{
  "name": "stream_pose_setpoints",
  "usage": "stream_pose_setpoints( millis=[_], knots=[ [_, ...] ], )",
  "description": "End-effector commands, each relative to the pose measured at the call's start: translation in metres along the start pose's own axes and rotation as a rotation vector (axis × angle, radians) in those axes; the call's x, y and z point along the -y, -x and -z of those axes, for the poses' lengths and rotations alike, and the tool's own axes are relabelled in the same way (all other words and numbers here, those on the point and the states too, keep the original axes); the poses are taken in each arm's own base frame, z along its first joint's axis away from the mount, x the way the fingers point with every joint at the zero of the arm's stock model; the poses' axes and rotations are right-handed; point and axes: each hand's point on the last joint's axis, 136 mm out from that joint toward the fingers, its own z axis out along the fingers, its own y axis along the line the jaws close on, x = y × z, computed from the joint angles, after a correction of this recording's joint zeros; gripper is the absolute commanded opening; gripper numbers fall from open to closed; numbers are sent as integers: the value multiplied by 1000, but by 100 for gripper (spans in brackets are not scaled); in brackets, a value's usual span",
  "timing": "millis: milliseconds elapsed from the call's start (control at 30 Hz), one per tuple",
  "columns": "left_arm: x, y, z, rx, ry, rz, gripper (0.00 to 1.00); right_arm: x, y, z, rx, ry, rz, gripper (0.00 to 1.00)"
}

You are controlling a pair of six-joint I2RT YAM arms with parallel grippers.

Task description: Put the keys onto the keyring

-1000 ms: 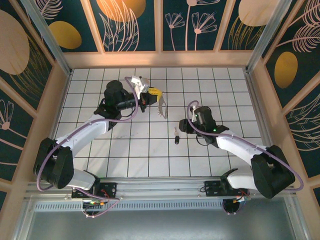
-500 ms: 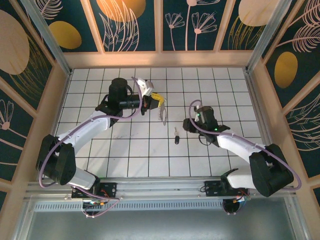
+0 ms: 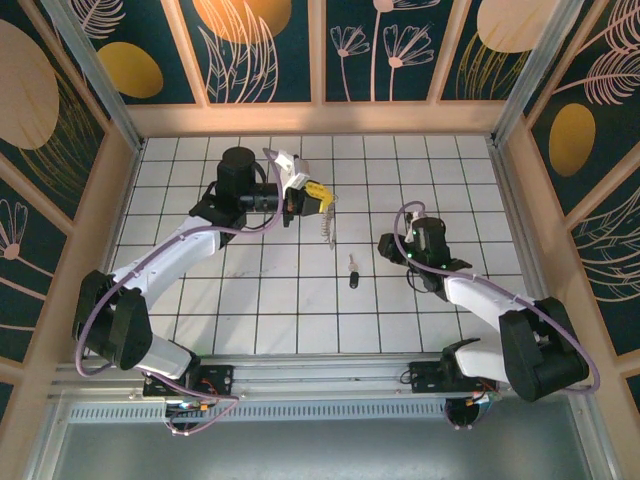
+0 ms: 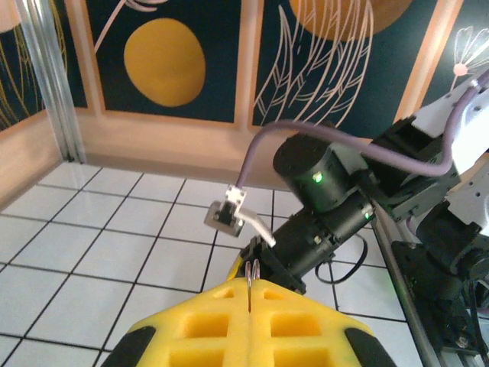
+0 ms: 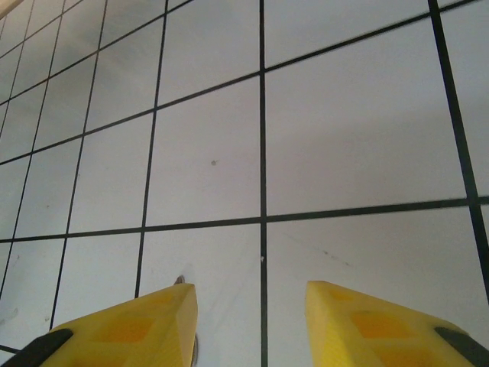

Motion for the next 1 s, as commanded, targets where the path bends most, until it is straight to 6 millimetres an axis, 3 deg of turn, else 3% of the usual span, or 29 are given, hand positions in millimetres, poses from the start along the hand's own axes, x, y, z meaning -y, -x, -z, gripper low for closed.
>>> stream_pose_setpoints(
  millis=[0, 533, 967],
  knots=[
    [13, 29, -1, 47, -58, -103, 0, -7, 8, 4, 43, 43, -27, 42],
    [22, 51, -2, 77, -82, -234, 0, -4, 3, -2, 43, 50, -40, 42],
    [17, 33, -2, 45, -15, -343, 0, -23, 26, 0, 88, 101, 10, 42]
  ],
)
